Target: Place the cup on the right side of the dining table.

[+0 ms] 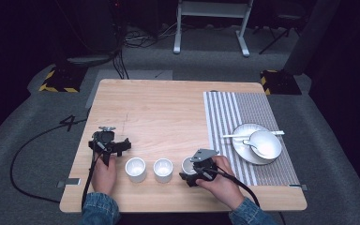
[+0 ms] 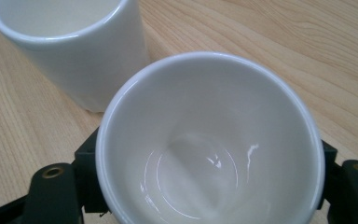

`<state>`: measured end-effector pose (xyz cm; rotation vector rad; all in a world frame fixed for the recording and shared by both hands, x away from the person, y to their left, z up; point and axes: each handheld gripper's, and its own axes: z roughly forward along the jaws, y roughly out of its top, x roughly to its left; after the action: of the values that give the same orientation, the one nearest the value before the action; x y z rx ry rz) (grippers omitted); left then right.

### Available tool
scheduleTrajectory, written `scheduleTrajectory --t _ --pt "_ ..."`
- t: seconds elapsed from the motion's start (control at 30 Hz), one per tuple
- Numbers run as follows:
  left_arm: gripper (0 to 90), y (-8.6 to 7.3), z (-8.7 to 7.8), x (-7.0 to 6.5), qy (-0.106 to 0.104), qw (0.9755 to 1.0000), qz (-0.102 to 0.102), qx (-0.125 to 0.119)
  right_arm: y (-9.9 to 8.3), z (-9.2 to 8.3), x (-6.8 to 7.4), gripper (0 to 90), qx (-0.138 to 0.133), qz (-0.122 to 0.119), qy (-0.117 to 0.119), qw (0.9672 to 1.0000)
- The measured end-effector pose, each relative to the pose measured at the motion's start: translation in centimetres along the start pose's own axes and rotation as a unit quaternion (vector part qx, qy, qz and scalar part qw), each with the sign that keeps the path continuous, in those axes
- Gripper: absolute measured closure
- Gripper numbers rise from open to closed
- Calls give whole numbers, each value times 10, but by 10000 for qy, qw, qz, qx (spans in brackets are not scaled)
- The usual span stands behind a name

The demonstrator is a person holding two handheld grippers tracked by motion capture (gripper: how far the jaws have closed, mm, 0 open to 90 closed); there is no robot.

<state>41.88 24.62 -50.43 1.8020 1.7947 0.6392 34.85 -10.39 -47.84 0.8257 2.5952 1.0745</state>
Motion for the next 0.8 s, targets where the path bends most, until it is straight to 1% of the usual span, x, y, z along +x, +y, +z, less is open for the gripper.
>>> scheduleTrajectory --t 0.47,0.57,0.7,0.8 --pt "3 0 0 0 -4 10000 5 -2 0 0 0 268 -22 -17 -7 10000" --pt "3 0 0 0 -3 10000 5 0 0 0 1 269 -20 16 -22 10000" --pt "3 0 0 0 -8 10000 11 -1 1 -2 1 269 -1 81 82 9999" --pt "3 0 0 0 -8 10000 12 -1 5 -5 1 269 -13 45 82 10000"
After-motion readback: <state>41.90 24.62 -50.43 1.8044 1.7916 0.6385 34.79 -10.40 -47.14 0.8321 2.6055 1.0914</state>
